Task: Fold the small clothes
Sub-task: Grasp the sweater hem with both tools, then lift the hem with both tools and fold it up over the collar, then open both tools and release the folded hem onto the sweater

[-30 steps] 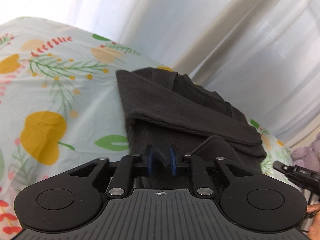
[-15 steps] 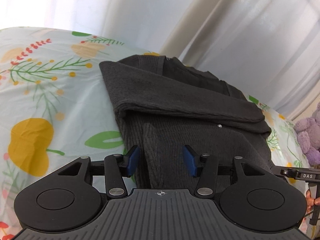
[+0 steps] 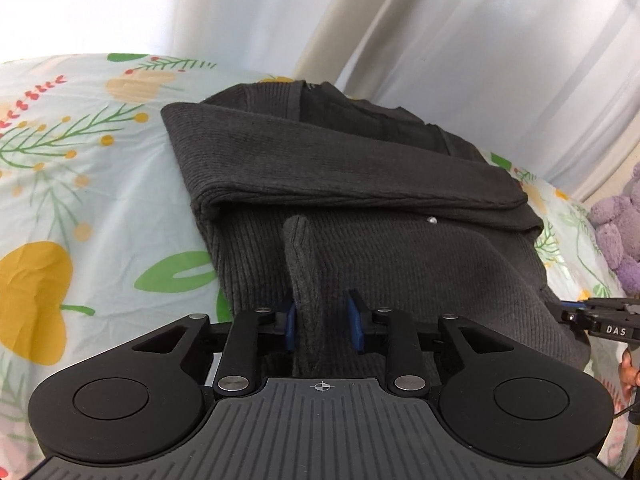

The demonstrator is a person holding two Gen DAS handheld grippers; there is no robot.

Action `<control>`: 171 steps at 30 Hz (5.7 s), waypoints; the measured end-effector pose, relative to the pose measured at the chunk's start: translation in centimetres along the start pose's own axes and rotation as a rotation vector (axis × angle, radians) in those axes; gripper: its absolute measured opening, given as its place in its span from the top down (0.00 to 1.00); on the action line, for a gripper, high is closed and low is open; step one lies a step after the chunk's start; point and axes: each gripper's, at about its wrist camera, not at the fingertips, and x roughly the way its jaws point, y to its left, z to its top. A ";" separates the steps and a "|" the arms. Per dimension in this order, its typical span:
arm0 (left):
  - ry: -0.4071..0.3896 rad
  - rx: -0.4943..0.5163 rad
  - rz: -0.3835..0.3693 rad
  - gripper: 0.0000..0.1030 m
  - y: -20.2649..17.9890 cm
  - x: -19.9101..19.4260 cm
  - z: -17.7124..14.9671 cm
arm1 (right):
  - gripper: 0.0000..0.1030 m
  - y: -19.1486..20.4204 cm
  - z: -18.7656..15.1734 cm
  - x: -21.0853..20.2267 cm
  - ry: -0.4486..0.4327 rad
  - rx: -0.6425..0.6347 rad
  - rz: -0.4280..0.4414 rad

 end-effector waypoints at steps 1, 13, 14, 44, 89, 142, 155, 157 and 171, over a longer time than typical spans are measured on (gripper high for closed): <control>0.004 0.009 0.009 0.89 -0.1 0.2 0.0 | 0.89 0.1 0.0 0.1 0.000 -0.006 -0.007; -0.306 0.055 0.006 0.91 -1.2 -6.9 5.4 | 0.93 0.9 6.0 -5.2 -0.280 -0.047 -0.085; -0.319 0.055 0.035 0.91 -1.1 -6.6 6.1 | 0.93 0.7 6.9 -5.1 -0.306 -0.041 -0.102; -0.382 0.052 0.093 0.91 0.0 -3.0 11.2 | 0.93 0.8 12.6 1.6 -0.323 -0.125 -0.197; -0.415 -0.192 0.213 0.34 2.2 11.6 12.4 | 0.95 -4.2 14.9 14.4 -0.360 0.247 -0.133; -0.222 -0.387 -0.180 0.88 4.0 0.2 8.6 | 0.66 6.8 5.0 5.0 -0.232 0.080 -0.038; -0.139 -0.090 -0.124 0.83 -9.3 8.3 6.8 | 0.66 2.9 3.8 3.0 -0.275 0.173 -0.079; -0.154 -0.034 -0.114 0.71 -10.3 8.2 6.4 | 0.66 2.3 3.6 3.0 -0.269 0.184 -0.084; -0.223 -0.044 0.075 0.56 -8.7 2.5 6.1 | 0.65 2.0 3.0 3.4 -0.255 0.187 -0.046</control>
